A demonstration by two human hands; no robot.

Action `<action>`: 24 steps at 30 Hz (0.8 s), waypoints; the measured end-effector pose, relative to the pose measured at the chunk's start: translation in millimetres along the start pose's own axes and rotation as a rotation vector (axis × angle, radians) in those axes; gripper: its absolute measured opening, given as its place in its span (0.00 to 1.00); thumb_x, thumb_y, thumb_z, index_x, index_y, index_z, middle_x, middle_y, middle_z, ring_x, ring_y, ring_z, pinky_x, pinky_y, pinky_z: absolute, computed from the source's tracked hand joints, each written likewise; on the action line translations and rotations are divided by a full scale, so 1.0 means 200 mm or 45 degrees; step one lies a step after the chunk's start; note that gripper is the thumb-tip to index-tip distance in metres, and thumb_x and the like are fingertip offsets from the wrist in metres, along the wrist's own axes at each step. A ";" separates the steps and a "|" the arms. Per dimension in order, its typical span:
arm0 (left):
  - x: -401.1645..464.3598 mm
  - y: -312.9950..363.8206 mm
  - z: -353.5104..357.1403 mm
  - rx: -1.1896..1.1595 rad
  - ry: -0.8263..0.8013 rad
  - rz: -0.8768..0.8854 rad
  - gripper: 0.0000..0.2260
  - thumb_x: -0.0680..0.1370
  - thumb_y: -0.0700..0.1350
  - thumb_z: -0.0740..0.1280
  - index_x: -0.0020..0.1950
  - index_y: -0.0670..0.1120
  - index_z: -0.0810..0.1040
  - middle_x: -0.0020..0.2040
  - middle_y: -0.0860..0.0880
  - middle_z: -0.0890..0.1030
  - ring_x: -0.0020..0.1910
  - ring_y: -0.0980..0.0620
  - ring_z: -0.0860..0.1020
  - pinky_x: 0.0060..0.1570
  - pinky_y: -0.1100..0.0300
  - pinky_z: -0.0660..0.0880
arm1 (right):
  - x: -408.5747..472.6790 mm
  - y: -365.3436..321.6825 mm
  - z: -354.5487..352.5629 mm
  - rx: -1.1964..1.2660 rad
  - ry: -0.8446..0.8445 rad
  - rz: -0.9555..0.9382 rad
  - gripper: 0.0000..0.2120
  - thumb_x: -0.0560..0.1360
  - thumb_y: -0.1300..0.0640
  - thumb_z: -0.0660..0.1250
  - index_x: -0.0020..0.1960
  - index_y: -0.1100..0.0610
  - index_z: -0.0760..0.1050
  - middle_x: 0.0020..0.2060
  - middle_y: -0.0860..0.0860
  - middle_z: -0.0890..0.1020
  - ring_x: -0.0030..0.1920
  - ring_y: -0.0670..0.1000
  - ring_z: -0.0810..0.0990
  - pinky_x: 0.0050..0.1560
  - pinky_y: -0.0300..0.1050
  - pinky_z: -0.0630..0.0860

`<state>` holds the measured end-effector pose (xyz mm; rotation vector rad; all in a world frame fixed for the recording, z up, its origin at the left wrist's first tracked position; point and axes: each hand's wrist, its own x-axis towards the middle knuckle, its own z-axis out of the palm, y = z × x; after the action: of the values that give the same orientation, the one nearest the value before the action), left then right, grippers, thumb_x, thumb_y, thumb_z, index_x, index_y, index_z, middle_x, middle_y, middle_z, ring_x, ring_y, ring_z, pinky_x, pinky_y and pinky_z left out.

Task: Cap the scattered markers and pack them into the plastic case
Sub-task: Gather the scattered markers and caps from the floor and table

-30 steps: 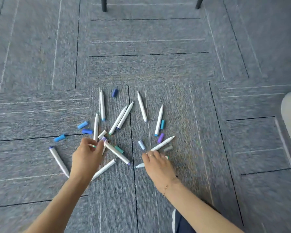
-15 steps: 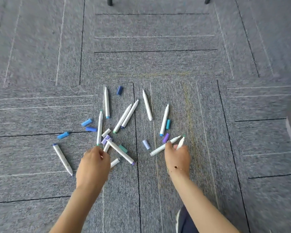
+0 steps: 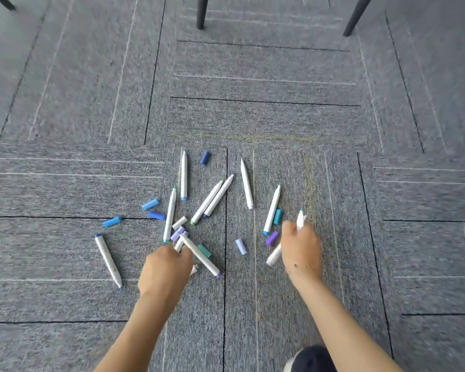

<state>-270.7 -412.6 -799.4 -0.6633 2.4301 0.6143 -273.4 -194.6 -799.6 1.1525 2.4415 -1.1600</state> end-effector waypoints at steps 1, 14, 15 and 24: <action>0.00 -0.02 -0.01 0.027 -0.011 -0.026 0.18 0.78 0.49 0.60 0.30 0.42 0.68 0.27 0.47 0.72 0.23 0.51 0.68 0.25 0.65 0.64 | 0.03 -0.04 0.00 0.069 -0.007 -0.048 0.05 0.81 0.59 0.53 0.47 0.58 0.64 0.31 0.50 0.72 0.21 0.39 0.72 0.18 0.30 0.66; -0.04 -0.10 -0.03 0.560 -0.173 0.449 0.12 0.75 0.44 0.69 0.58 0.47 0.75 0.57 0.51 0.70 0.40 0.57 0.75 0.40 0.62 0.80 | 0.23 -0.08 0.17 -0.584 -0.092 -0.067 0.11 0.78 0.55 0.63 0.48 0.63 0.76 0.35 0.55 0.81 0.31 0.52 0.82 0.24 0.41 0.75; -0.05 -0.10 -0.03 0.595 -0.162 0.476 0.11 0.76 0.43 0.67 0.58 0.46 0.74 0.59 0.50 0.71 0.42 0.56 0.76 0.41 0.62 0.80 | 0.23 -0.07 0.16 -0.604 -0.120 -0.089 0.11 0.78 0.55 0.62 0.47 0.64 0.76 0.34 0.55 0.80 0.29 0.50 0.81 0.22 0.39 0.72; -0.07 -0.12 0.01 0.879 -0.221 0.662 0.14 0.82 0.44 0.58 0.67 0.44 0.64 0.41 0.53 0.75 0.32 0.58 0.74 0.31 0.67 0.76 | 0.15 -0.08 0.15 -0.374 -0.055 -0.278 0.10 0.75 0.55 0.62 0.37 0.59 0.69 0.25 0.48 0.67 0.22 0.46 0.61 0.21 0.35 0.58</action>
<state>-245.5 -425.9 -798.4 0.2961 2.4172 -0.0160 -309.1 -205.3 -823.9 0.7855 2.6415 -0.8270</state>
